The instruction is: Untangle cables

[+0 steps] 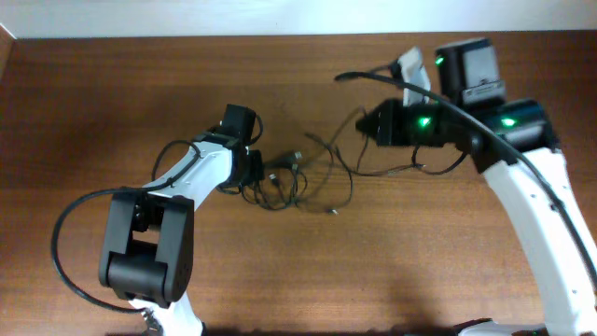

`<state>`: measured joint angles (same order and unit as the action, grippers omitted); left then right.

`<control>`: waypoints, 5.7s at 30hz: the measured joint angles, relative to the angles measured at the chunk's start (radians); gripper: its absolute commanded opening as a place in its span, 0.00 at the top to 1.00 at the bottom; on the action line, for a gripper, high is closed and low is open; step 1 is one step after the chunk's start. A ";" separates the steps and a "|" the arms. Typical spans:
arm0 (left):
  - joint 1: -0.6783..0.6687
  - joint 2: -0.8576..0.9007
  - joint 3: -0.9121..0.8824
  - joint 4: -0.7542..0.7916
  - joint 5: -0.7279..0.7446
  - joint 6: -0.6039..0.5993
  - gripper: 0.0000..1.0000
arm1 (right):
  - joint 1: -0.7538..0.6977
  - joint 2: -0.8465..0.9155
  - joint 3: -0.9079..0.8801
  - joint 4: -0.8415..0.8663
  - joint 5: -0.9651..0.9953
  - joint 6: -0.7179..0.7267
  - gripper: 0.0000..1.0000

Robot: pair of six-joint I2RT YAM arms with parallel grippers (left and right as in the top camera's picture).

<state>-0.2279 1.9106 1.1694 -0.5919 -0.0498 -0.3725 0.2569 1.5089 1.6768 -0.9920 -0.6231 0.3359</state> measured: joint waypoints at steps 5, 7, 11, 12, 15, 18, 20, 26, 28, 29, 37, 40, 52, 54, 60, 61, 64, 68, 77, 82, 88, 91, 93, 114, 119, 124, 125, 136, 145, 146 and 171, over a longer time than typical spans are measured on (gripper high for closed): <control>0.000 0.021 0.011 0.029 -0.019 -0.015 1.00 | 0.000 -0.089 0.197 0.172 -0.038 0.001 0.96; 0.000 0.023 0.012 0.030 -0.019 -0.015 1.00 | 0.000 -0.117 0.218 0.320 -0.042 -0.001 0.96; 0.000 0.023 0.013 0.031 -0.022 -0.018 1.00 | 0.000 -0.175 0.219 0.439 0.083 -0.003 0.96; 0.000 0.023 0.013 0.031 -0.022 -0.018 1.00 | 0.000 -0.182 0.220 0.452 0.130 -0.004 0.96; 0.000 0.024 0.014 0.032 -0.022 -0.018 1.00 | 0.000 -0.185 0.222 0.594 0.340 -0.026 0.96; 0.000 0.024 0.014 0.032 -0.022 -0.018 1.00 | 0.000 -0.188 0.222 0.627 0.462 -0.056 0.96; 0.000 0.024 0.014 0.032 -0.022 -0.018 1.00 | 0.000 -0.188 0.222 0.614 0.534 -0.078 0.96; 0.002 0.025 0.017 0.032 -0.018 -0.018 0.99 | 0.002 -0.181 0.232 0.317 0.978 -0.130 0.96; 0.002 0.027 0.019 0.032 -0.012 -0.018 0.84 | 0.002 -0.158 0.235 0.066 1.003 -0.129 0.96; 0.002 0.027 0.019 0.032 -0.010 -0.019 0.66 | 0.002 -0.142 0.238 -0.027 0.992 -0.125 0.96; 0.006 0.056 0.102 -0.145 0.146 0.071 0.47 | -0.003 0.141 0.235 -0.406 0.925 -0.074 0.96; 0.006 0.061 0.109 -0.146 0.162 0.090 0.47 | -0.042 0.169 0.246 -0.354 0.936 -0.056 0.96; 0.006 0.061 0.109 -0.126 0.166 0.097 0.43 | -0.055 0.002 0.982 -0.280 0.921 -0.050 0.96; 0.006 0.061 0.109 -0.126 0.166 0.097 0.43 | -0.055 -0.011 0.995 -0.260 0.925 -0.070 0.96; 0.006 0.061 0.109 -0.127 0.166 0.097 0.42 | -0.055 0.086 0.989 -0.350 1.081 -0.096 0.96; 0.006 0.061 0.109 -0.127 0.166 0.097 0.42 | -0.055 0.096 0.989 -0.360 1.086 -0.097 0.96; 0.006 0.061 0.109 -0.127 0.166 0.097 0.41 | -0.064 0.146 0.989 -0.394 1.089 -0.100 0.96; 0.006 0.061 0.109 -0.131 0.166 0.097 0.41 | -0.227 0.234 0.989 -0.431 1.073 -0.100 0.96; 0.006 0.061 0.109 -0.131 0.166 0.097 0.40 | -0.782 0.343 0.986 -0.592 1.012 0.110 0.96; -0.006 0.061 0.109 -0.127 0.166 0.097 0.38 | -0.938 0.501 0.982 -0.661 0.777 0.163 0.96; -0.028 0.061 0.109 -0.124 0.166 0.097 0.38 | -0.924 0.557 0.869 -0.696 0.540 0.161 0.96; -0.028 0.061 0.109 -0.124 0.166 0.097 0.37 | -0.900 0.559 0.761 -0.656 0.457 0.161 0.96; -0.028 0.061 0.110 -0.123 0.166 0.097 0.38 | -0.887 0.562 0.651 -0.597 0.428 0.161 0.96; -0.028 0.061 0.110 -0.119 0.166 0.097 0.32 | -0.884 0.572 0.166 -0.455 0.687 0.132 0.02; -0.028 0.061 0.111 -0.119 0.166 0.098 0.32 | -0.885 0.572 0.166 -0.499 0.939 0.204 0.01; -0.028 0.061 0.111 -0.119 0.166 0.098 0.31 | -0.964 0.572 0.165 -0.458 0.921 0.196 0.01; -0.028 0.061 0.111 -0.119 0.166 0.098 0.32 | -0.988 0.572 0.164 -0.447 0.887 0.171 0.01; -0.028 0.061 0.111 -0.119 0.166 0.097 0.31 | -1.043 0.558 0.074 -0.305 0.476 -0.119 0.96; -0.028 0.062 0.111 -0.103 0.155 0.100 0.27 | -0.878 0.426 0.210 -0.270 0.397 -0.154 0.01; -0.028 0.061 0.111 -0.101 0.151 0.100 0.26 | -0.895 0.426 0.208 -0.314 0.507 -0.132 0.01; -0.028 0.061 0.111 -0.104 0.147 0.100 0.21 | -1.130 0.426 -0.461 0.180 0.502 0.068 0.96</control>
<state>-0.2562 1.9720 1.2804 -0.6960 0.0971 -0.2722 -0.8730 1.9347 1.2156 -0.8116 -0.1207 0.4042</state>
